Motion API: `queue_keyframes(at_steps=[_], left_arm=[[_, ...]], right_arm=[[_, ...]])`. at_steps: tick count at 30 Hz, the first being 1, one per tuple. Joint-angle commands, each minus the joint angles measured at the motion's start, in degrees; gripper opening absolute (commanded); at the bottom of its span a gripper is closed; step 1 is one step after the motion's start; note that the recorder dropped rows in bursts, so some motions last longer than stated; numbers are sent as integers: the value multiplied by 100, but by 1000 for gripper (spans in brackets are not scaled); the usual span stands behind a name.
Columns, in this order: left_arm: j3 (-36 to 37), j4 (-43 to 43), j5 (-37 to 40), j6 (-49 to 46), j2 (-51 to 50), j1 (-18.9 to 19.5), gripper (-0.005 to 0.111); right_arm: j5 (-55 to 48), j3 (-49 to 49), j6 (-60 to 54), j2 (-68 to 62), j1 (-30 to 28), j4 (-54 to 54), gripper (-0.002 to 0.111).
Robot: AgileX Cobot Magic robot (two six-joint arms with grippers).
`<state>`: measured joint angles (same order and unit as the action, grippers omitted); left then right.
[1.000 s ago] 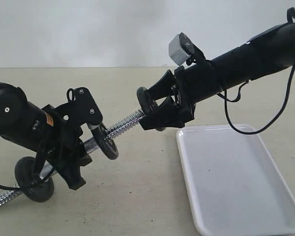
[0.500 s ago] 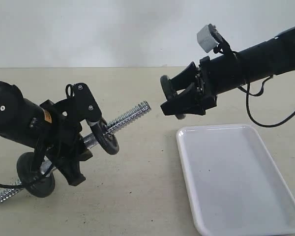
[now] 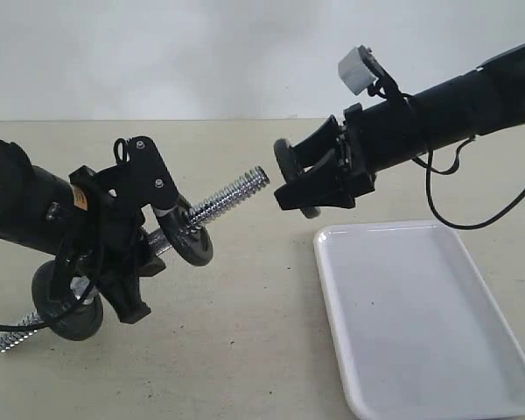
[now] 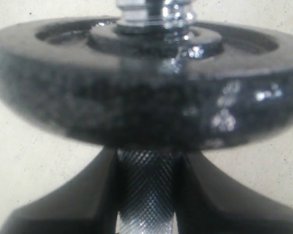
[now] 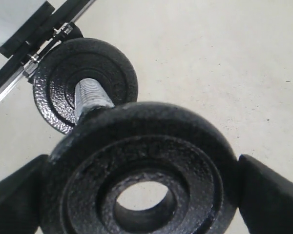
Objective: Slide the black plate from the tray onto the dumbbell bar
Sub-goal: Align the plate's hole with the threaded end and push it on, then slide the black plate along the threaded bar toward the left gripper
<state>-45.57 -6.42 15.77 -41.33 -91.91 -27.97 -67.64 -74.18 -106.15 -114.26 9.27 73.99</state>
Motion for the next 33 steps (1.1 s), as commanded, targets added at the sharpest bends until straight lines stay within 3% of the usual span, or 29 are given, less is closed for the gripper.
queue_keyframes(at_steps=[1,33], left_arm=[[-187,-16,-787,-28,295,-8,4],[-187,-16,-645,-28,295,-8,4]], right_arm=[[-232,-59,51,96,73,348,0],[-232,-59,358,107,388,588,0]])
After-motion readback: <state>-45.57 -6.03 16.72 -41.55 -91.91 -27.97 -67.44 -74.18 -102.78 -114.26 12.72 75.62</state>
